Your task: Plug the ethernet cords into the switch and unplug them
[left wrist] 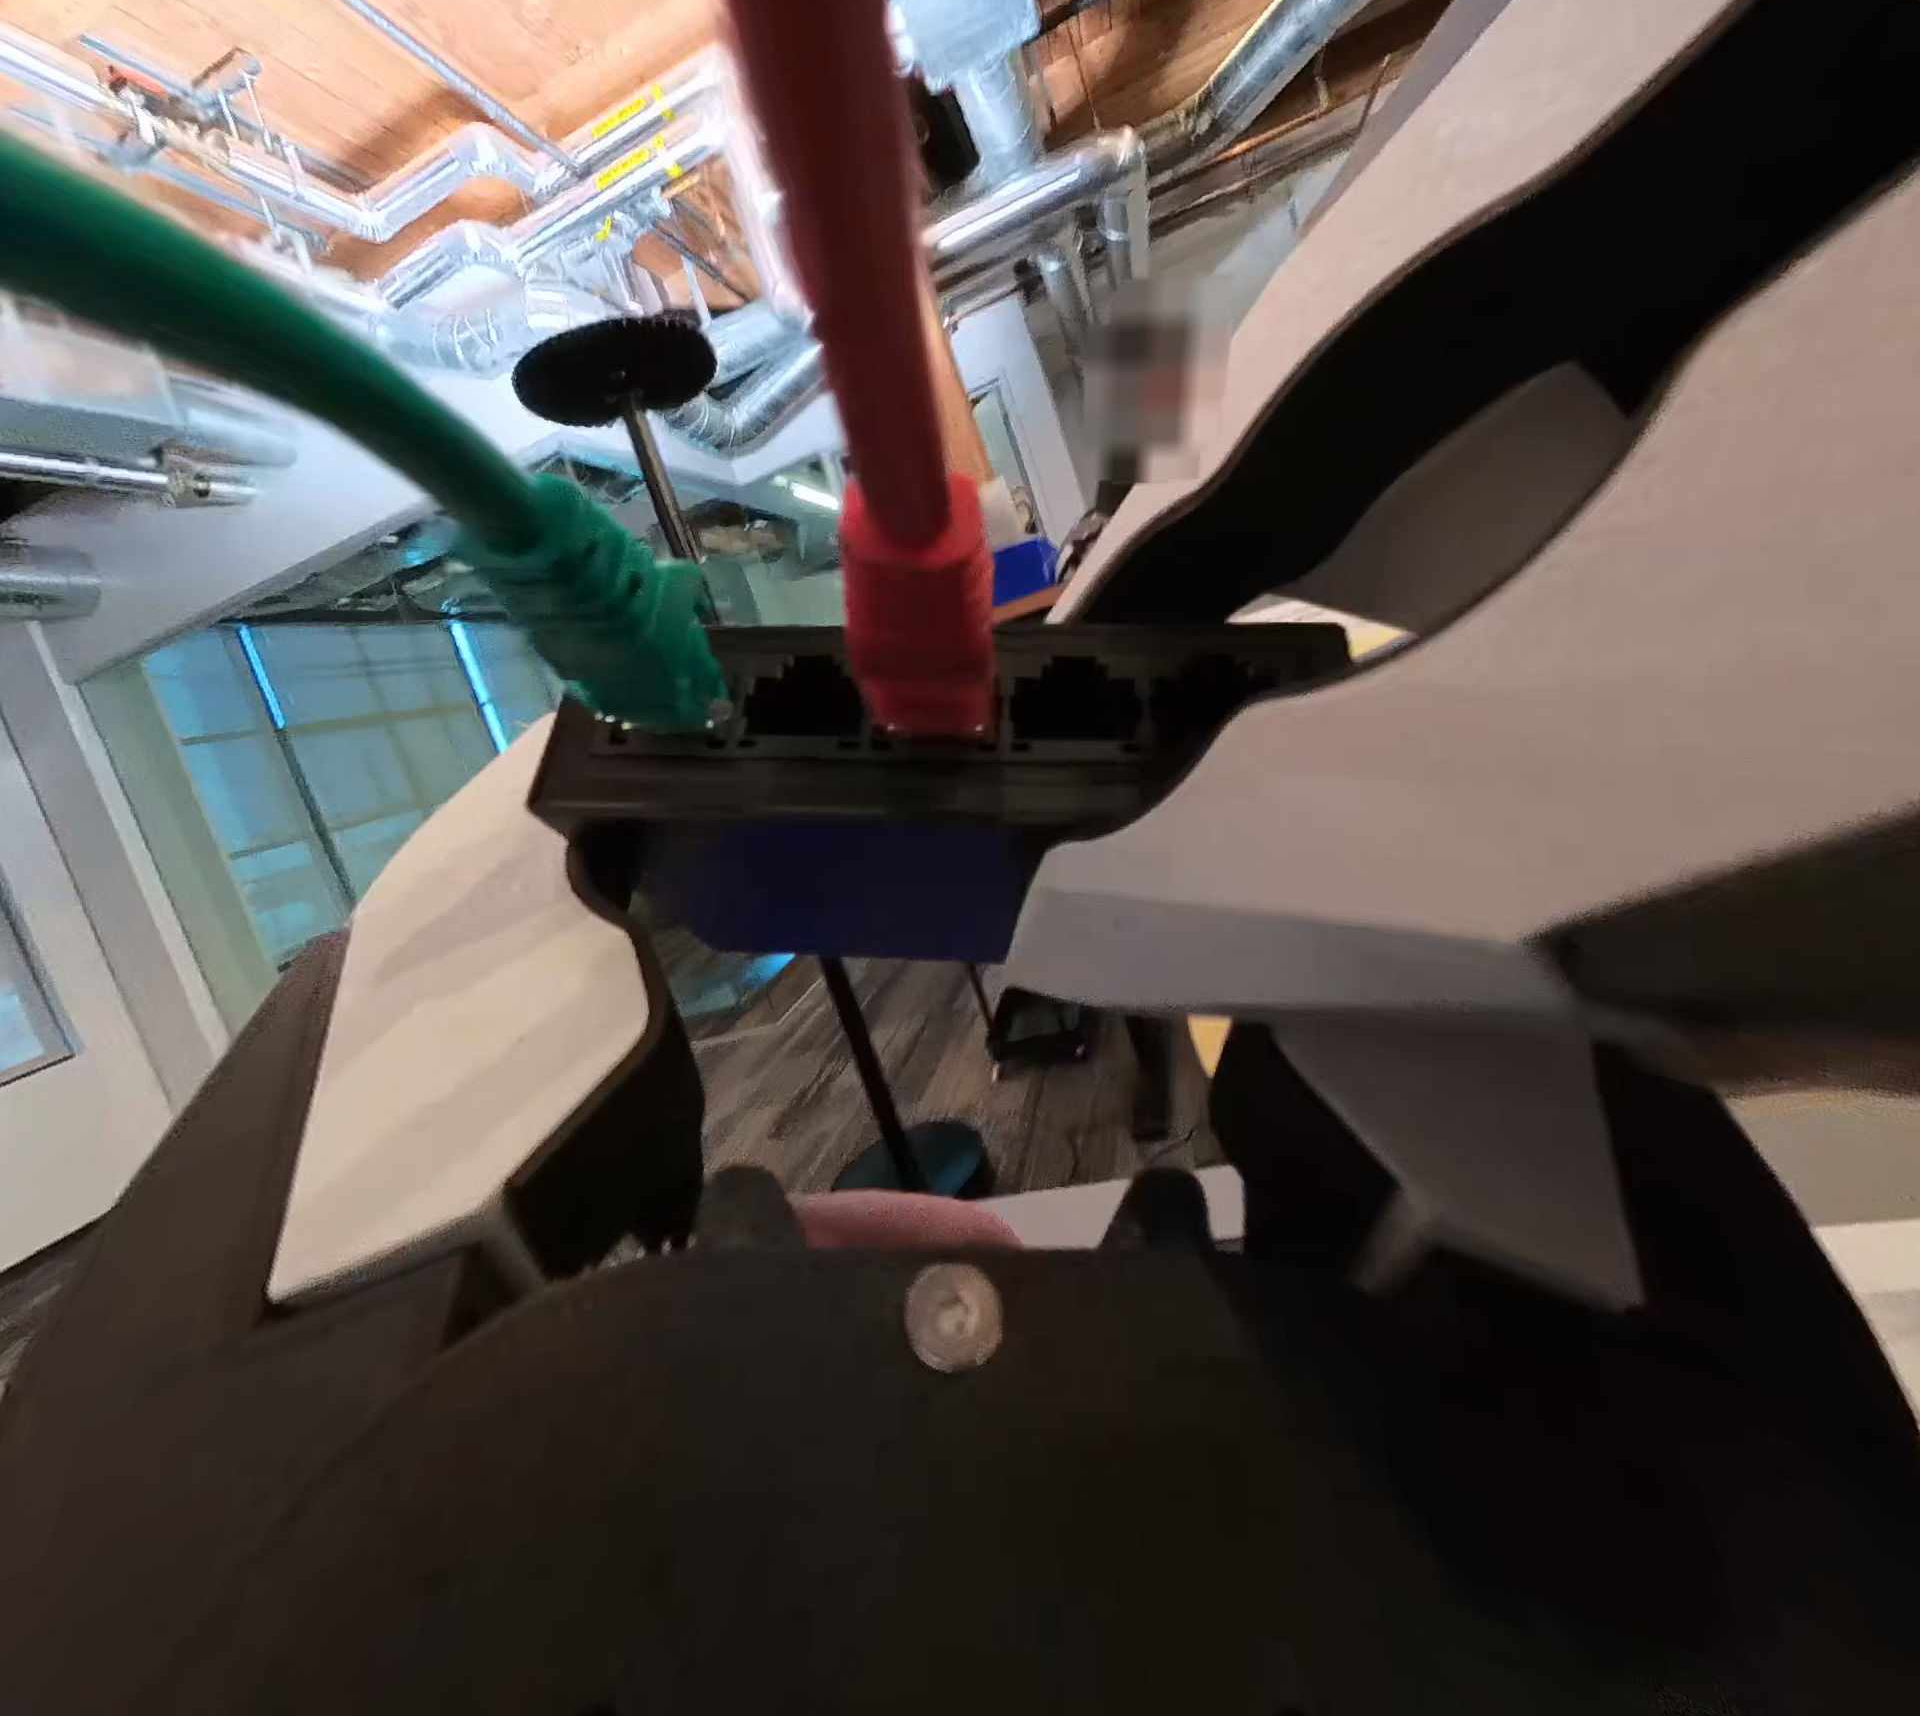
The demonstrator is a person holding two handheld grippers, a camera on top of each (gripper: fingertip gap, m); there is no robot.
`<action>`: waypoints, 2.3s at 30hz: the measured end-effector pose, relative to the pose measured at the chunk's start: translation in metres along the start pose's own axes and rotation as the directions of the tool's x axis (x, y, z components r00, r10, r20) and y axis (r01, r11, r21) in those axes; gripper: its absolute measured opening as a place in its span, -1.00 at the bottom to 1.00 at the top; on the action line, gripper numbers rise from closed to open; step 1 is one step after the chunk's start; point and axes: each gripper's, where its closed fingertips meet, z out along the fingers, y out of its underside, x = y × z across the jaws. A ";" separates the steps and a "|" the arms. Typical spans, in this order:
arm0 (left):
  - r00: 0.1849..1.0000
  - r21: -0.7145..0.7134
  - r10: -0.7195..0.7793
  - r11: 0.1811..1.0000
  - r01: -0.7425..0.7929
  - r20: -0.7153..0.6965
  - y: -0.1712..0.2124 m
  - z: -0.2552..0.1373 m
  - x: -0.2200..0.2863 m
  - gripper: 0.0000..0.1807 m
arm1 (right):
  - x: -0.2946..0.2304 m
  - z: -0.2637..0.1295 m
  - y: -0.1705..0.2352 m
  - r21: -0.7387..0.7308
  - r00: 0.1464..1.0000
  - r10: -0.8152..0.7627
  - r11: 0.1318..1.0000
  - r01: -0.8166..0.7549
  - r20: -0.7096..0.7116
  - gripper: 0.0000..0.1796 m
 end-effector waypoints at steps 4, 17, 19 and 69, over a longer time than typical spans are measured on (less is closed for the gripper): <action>0.999 0.135 0.005 0.991 0.000 -0.033 -0.018 -0.008 0.003 0.38 | -0.002 -0.007 -0.004 0.043 0.995 0.051 0.998 -0.055 0.090 -0.71; 0.997 0.341 0.048 0.940 -0.026 -0.056 -0.048 -0.030 0.008 0.30 | -0.012 -0.030 -0.012 0.098 0.961 0.064 0.991 -0.093 0.270 -0.71; 0.997 0.343 0.066 0.938 -0.047 -0.043 -0.049 -0.031 0.009 0.30 | -0.013 -0.031 -0.012 0.083 0.952 0.087 0.990 -0.116 0.294 -0.71; 0.976 0.027 0.003 1.000 0.003 -0.217 -0.001 -0.001 0.022 0.23 | 0.043 -0.076 0.037 -0.126 0.984 0.136 0.985 -0.121 0.115 -0.61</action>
